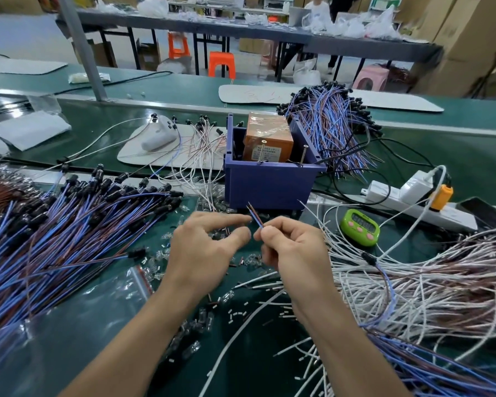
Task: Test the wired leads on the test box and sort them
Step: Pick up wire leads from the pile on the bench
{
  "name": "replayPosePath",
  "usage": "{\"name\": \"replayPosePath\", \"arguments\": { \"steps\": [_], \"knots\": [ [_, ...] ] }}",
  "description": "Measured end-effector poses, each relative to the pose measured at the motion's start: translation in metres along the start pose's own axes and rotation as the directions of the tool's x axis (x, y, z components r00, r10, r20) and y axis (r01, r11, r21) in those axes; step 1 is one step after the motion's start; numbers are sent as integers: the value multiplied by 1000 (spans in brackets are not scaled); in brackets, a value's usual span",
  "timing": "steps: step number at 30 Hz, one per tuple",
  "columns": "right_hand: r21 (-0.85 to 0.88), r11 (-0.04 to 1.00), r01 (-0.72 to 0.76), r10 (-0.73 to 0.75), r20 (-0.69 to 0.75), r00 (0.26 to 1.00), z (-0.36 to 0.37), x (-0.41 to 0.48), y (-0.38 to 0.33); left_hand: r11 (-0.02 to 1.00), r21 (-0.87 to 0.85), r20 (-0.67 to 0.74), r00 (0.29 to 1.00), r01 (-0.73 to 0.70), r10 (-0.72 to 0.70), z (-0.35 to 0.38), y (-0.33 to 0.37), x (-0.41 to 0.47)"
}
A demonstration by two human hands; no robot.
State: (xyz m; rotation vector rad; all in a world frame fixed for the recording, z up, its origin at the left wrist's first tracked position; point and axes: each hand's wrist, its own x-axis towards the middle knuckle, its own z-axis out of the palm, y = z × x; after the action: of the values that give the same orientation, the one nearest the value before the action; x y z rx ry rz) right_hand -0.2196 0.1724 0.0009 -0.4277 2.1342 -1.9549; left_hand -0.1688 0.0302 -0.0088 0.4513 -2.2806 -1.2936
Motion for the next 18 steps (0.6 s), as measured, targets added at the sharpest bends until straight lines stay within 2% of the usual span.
{"name": "replayPosePath", "arguments": {
  "steps": [2, 4, 9, 11, 14, 16, 18],
  "knots": [
    [23, 1000, -12, 12, 29, 1000, 1, -1, 0, 946, -304, 113, 990, 114, -83, 4, 3, -2],
    [58, 998, -27, 23, 65, 998, 2, -2, 0, 874, -458, 166, 982, 161, -94, 5, 8, -4],
    [39, 999, -35, 31, 101, 994, 3, -6, -4, 778, -568, 191, 962, 271, -196, 2, 11, -2],
    [-42, 999, 7, -5, 53, 999, 4, -7, -3, 755, -582, 179, 953, 301, -243, 2, 12, -2],
    [-116, 992, 48, -61, -112, 992, 3, -8, -1, 682, -652, 137, 936, 332, -325, 1, 12, 1],
    [-75, 994, 79, -92, -196, 976, -1, -6, -4, 651, -668, 136, 919, 361, -370, -2, 11, 3],
    [43, 993, 110, -100, -187, 977, -5, -4, -10, 647, -664, 144, 913, 375, -381, -4, 11, 3]
  ]
}}
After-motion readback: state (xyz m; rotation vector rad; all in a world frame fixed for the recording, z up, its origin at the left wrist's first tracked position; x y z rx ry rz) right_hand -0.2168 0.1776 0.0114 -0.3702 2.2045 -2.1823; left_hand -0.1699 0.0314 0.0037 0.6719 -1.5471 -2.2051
